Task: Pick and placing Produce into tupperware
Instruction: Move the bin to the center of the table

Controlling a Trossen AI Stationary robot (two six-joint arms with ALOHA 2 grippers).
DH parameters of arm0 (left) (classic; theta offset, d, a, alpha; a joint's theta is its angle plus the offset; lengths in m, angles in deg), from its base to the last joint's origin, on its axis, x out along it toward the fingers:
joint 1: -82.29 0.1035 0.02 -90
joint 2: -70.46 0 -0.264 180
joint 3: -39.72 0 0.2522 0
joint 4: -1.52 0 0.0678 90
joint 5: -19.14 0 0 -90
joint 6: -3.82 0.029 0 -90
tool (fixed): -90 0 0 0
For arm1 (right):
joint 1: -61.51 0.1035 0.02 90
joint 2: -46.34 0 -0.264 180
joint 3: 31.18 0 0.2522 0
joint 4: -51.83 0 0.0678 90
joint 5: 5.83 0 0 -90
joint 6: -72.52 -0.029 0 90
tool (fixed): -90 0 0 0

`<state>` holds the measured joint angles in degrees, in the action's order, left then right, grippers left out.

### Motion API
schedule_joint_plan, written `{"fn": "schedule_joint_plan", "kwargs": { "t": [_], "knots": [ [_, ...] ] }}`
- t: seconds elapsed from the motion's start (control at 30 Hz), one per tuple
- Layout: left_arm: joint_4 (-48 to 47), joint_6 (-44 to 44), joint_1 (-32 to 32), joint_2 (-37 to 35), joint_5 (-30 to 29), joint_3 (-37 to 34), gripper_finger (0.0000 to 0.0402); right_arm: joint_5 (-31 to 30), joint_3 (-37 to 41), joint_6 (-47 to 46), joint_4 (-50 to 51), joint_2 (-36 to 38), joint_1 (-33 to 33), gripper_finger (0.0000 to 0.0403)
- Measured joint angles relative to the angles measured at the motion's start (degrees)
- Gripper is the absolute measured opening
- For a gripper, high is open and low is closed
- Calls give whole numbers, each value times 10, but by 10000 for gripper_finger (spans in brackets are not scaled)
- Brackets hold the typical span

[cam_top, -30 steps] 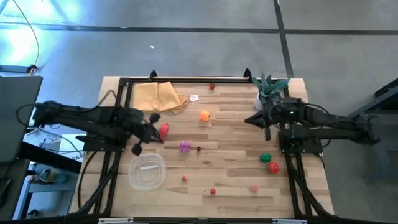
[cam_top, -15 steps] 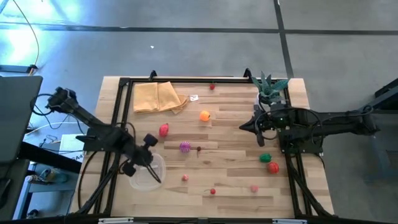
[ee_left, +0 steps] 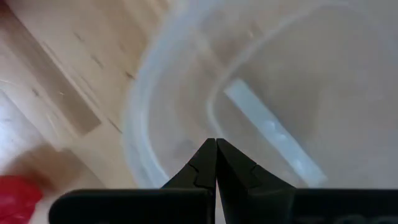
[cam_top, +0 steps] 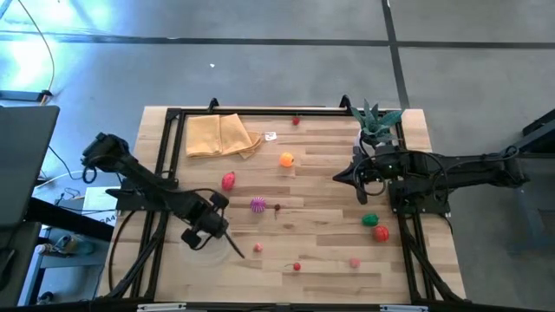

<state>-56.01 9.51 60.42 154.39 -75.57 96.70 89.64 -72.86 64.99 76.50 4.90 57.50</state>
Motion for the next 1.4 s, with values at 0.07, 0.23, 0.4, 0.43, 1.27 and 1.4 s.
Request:
{"fn": "schedule_joint_plan", "kwargs": {
  "t": [0.07, 0.23, 0.4, 0.43, 1.27, 1.4],
  "knots": [
    [20, 18, 15, 10, -3, 0, 1, 0, 0, 0, 1, -1, 0, 0],
    [68, 60, 49, 15, 1, 0, 1, -12, 0, 0, 2, -2, 0, 0],
    [118, 105, 74, 15, 30, 0, 1, -12, 0, 0, 2, -2, 0, 0],
    [129, 114, 79, 15, 36, 0, 1, -12, 0, 0, 2, -2, 0, 0],
    [246, 234, 193, 15, 119, 0, 1, -27, 0, 0, 0, -2, 0, 0],
    [254, 269, 198, 18, 118, 0, 1, -38, 0, 0, 0, -2, 0, 0]
  ]
}}
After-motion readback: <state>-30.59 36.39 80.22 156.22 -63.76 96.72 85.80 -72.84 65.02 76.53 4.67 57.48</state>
